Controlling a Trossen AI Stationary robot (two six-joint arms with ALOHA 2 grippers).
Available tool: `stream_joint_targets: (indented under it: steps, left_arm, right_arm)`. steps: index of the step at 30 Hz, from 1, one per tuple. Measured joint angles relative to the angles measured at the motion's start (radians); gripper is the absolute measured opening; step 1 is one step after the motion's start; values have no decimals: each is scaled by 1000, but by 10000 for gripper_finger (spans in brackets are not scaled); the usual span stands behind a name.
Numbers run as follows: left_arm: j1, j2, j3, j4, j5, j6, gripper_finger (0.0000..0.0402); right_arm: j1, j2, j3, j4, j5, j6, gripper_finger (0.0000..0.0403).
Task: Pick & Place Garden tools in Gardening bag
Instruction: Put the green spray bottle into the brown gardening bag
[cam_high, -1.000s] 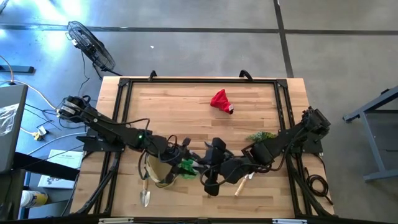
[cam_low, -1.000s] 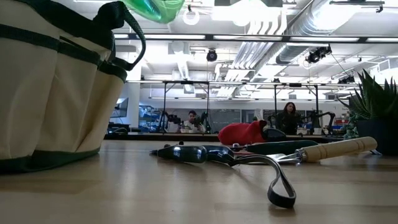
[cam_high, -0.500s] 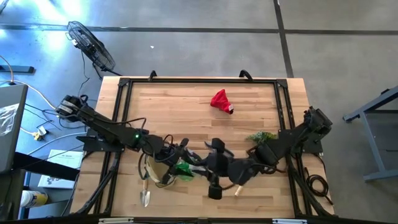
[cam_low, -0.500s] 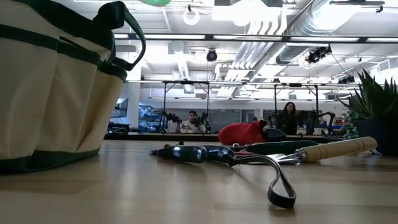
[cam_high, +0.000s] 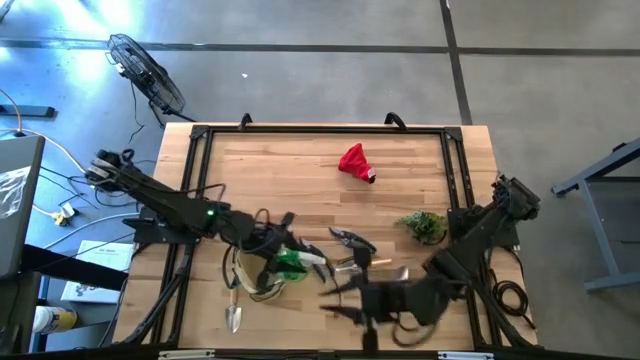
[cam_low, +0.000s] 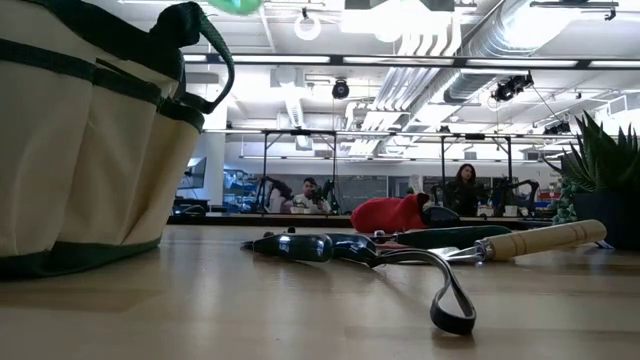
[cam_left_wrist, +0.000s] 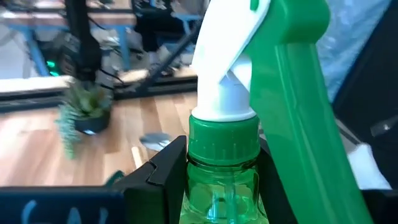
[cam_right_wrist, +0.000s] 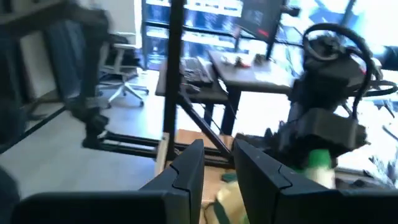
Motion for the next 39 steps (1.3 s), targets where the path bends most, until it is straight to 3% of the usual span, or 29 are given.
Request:
stream_joint_targets:
  steps: [5, 10, 16, 22, 25, 31, 39]
  left_arm:
    - [-94, -134, 0, -130, -230, -3, 149]
    - [-276, -224, 0, -167, -505, -45, 149]
    - [-477, -186, 0, -117, -896, -88, 149]
    - [-550, -129, -2, -118, -1272, -122, 149]
    - [-554, -116, -40, -120, -1317, -196, 149]
    - [-554, -116, -152, -119, -1421, -427, 149]
    - [-517, -99, -278, -118, -1495, -695, 149]
  right_arm:
    - [60, 0, 0, 3, 5, -107, 79]
    - [104, 0, 0, 0, 37, -196, 80]
    - [94, 1, -2, -90, 2, -175, 80]
    - [55, 2, -11, -181, -106, -92, 80]
    - [26, 2, -34, -186, -186, -76, 80]
    - [0, 2, -49, -206, -513, -77, 80]
    - [33, 2, -51, -320, -581, -83, 80]
